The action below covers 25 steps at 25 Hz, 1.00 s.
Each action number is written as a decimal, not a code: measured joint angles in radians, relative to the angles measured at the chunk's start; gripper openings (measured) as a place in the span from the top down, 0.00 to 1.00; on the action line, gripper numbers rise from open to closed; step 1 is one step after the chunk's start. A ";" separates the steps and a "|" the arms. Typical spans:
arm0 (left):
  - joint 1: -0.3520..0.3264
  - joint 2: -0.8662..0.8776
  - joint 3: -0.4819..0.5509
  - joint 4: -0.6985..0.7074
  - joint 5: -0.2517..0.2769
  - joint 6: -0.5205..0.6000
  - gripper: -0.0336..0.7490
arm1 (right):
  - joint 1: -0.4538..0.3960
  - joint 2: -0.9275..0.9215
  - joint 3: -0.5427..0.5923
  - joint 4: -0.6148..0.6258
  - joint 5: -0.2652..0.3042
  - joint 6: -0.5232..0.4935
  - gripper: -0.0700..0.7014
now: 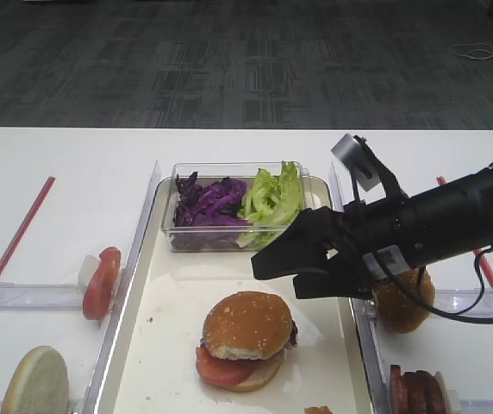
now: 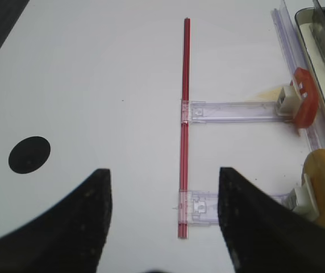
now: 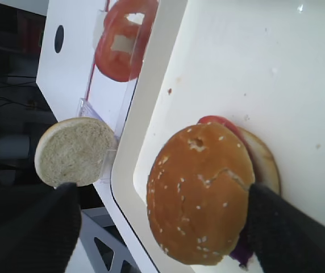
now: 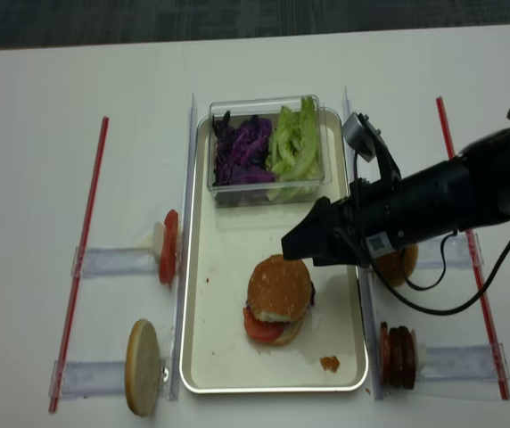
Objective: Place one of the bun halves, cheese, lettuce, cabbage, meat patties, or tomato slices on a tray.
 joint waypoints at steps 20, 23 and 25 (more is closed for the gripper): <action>0.000 0.000 0.000 0.000 0.000 0.000 0.46 | 0.000 -0.155 -0.200 -0.479 -0.037 0.318 0.13; 0.000 0.000 0.000 0.000 0.000 0.000 0.46 | 0.000 -0.162 -0.228 -0.553 -0.033 0.372 0.13; 0.000 0.000 0.000 0.000 0.000 0.000 0.46 | 0.000 -0.162 -0.239 -0.610 -0.031 0.420 0.13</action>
